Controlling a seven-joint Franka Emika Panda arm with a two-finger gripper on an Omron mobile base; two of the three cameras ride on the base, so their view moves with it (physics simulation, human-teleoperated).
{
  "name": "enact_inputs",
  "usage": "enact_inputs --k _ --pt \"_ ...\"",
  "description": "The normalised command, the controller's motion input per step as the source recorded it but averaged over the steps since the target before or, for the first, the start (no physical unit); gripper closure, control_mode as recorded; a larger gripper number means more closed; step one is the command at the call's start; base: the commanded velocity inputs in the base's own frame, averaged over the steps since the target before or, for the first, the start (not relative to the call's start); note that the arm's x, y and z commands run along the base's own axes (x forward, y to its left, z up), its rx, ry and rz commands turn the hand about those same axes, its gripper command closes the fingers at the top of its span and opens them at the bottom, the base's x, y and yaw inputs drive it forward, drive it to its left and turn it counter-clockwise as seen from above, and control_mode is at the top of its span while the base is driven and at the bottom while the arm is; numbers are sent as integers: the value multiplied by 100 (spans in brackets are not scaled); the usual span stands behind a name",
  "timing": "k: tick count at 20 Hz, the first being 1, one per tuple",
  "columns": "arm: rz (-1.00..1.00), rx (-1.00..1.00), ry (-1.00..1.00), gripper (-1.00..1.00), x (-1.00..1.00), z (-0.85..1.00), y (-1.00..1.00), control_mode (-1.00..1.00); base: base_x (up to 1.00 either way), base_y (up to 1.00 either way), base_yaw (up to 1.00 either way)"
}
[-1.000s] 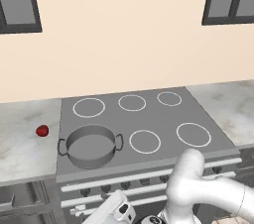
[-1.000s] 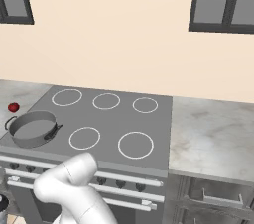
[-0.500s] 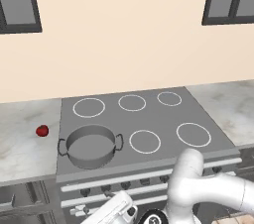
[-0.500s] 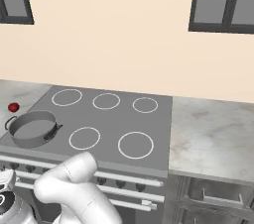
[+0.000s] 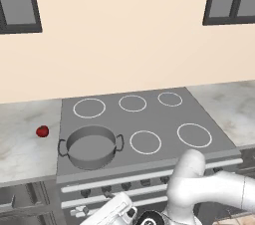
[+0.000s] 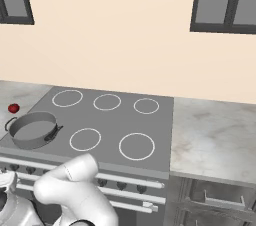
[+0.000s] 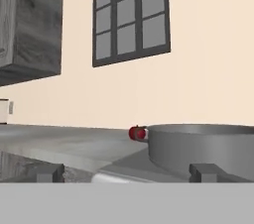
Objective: Turn on the burner for the pot on the stove. Wait thirty seconds for the pot to heat up. Then add the tomato to the pot.
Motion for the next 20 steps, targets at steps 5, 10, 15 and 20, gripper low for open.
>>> enact_inputs --k 5,10,15,20 --pt "-11 23 -2 -100 0 -27 19 -100 0 0 0" --pt "-12 29 0 -100 0 -49 21 -100 0 0 0" --pt "-10 33 -1 -100 -1 -57 2 -100 0 0 0" --pt "-1 6 0 -100 0 -3 0 -100 0 0 0"
